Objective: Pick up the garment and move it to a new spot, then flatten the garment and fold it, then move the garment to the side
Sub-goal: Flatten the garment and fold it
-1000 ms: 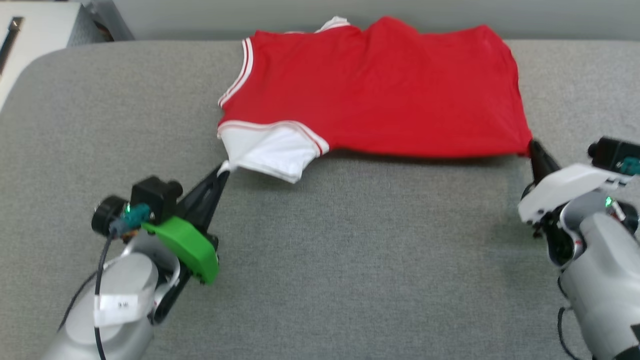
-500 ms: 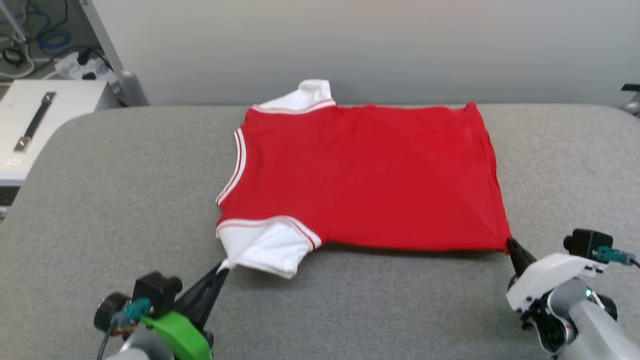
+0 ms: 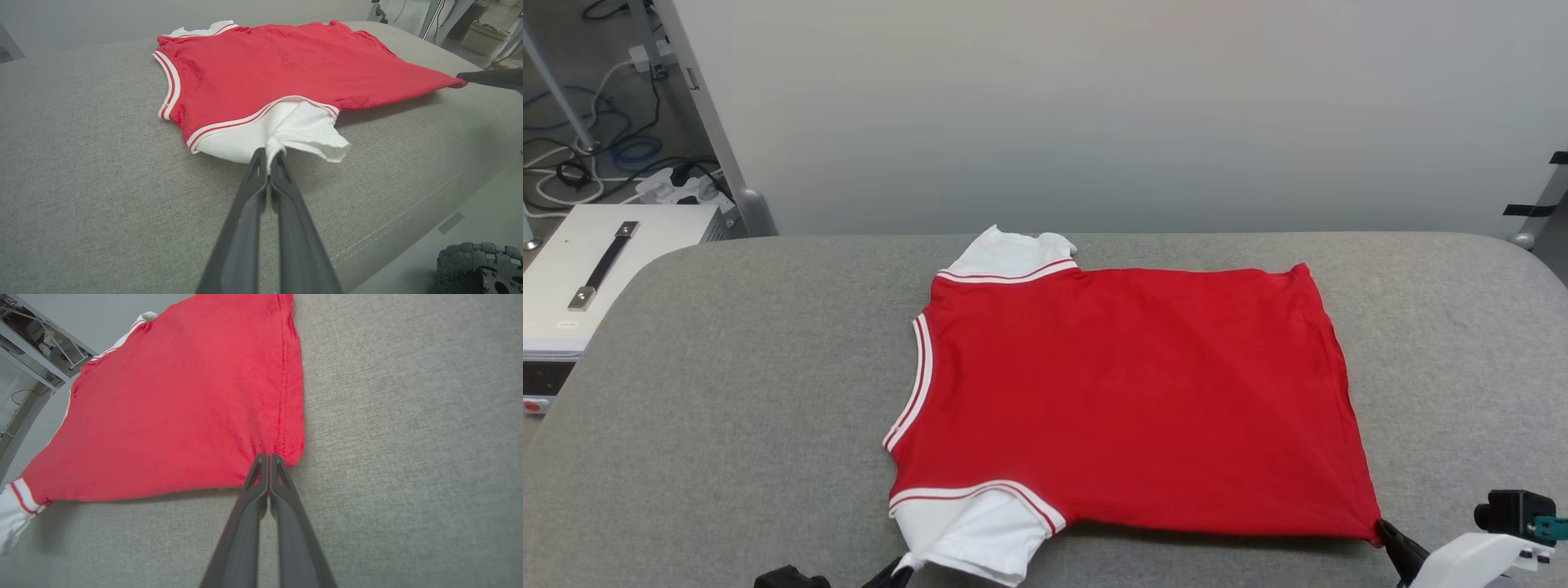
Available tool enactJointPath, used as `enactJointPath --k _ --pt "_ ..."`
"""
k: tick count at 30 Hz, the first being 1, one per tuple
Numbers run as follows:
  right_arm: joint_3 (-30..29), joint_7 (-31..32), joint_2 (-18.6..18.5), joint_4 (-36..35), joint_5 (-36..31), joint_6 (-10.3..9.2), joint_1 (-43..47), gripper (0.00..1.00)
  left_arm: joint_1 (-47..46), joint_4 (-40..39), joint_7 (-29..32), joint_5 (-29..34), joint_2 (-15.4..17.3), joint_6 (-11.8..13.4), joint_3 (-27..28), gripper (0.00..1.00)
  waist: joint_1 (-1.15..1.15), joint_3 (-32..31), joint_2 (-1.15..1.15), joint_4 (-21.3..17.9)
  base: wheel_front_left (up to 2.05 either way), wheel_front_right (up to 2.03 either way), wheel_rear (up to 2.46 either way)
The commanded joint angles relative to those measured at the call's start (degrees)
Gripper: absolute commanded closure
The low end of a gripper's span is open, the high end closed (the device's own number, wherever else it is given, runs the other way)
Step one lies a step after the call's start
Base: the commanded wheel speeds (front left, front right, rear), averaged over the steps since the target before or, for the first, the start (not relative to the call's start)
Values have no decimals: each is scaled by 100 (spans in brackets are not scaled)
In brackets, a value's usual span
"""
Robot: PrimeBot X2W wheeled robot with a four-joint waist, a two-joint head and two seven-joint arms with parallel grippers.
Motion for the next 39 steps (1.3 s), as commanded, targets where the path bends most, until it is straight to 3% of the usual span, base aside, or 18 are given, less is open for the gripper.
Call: enactJointPath --k 1,11,21,30,39 --pt "-89 108 -36 -181 33 -4 179 100 154 -63 -9 -84 73 49 14 100 1 -37 0 14 0 0 0" --pt "-996 1105 58 -1866 -323 -4 1361 100 698 -815 90 -144 413 312 37 100 1 0 0 74 0 0 0" --pt "-1686 1871 626 -3015 -828 -4 1146 100 -162 -1209 255 -25 513 320 307 100 1 459 0 39 0 0 0" --pt "-1847 2317 854 -2959 -1166 -4 168 100 -1290 -1035 645 45 577 147 417 100 1 1141 0 -87 0 0 0" --pt "-1923 2517 885 -2375 -1514 -4 -867 100 -2395 -406 929 56 524 -39 227 100 1 1838 0 -154 0 0 0"
